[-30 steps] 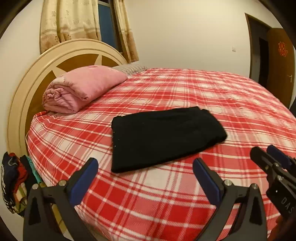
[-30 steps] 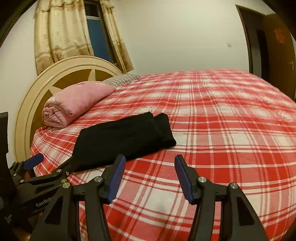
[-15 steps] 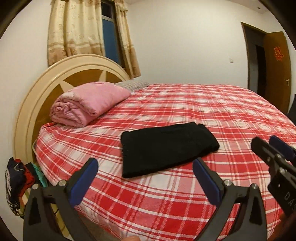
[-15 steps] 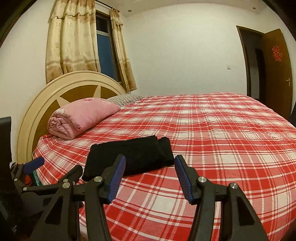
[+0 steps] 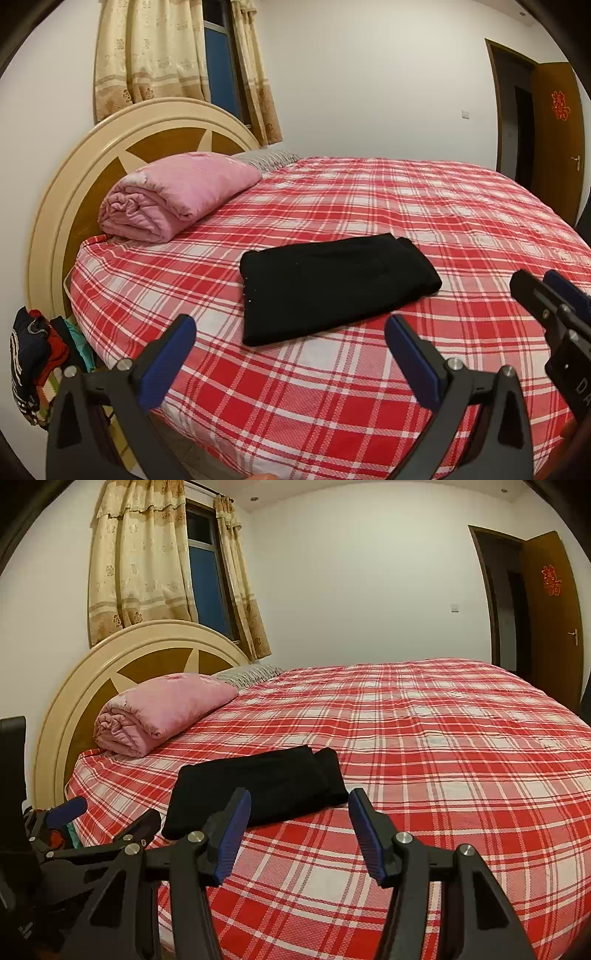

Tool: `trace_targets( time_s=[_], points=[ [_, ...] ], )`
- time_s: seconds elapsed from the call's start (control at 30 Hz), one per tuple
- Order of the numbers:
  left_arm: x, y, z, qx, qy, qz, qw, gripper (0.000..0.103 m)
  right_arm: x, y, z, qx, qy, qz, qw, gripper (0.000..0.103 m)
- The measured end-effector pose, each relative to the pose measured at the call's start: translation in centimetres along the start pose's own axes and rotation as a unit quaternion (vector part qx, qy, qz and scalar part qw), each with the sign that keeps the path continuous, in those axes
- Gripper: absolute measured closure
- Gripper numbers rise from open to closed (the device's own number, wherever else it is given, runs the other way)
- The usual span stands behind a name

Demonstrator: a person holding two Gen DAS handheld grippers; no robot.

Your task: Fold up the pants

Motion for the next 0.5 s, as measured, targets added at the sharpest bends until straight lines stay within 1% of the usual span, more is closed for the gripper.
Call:
trace_targets(
  time_s=[0.5],
  points=[
    [0.06,0.02,0.01,0.001,-0.001,-0.001,1.0,0.0,0.21,0.13,-0.25,-0.004,0.001,-0.001,1.0,0.046]
  ],
)
Point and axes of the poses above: each gripper's, at about its wrist camera, not at the fingertips, and x roughly against the way its jaws point, z to its left, y to its top, the point moved 9 cm from there along -x, roughly the way its jaws point, and after that the axes turned 1 degree about z, right-handed, at the moved point
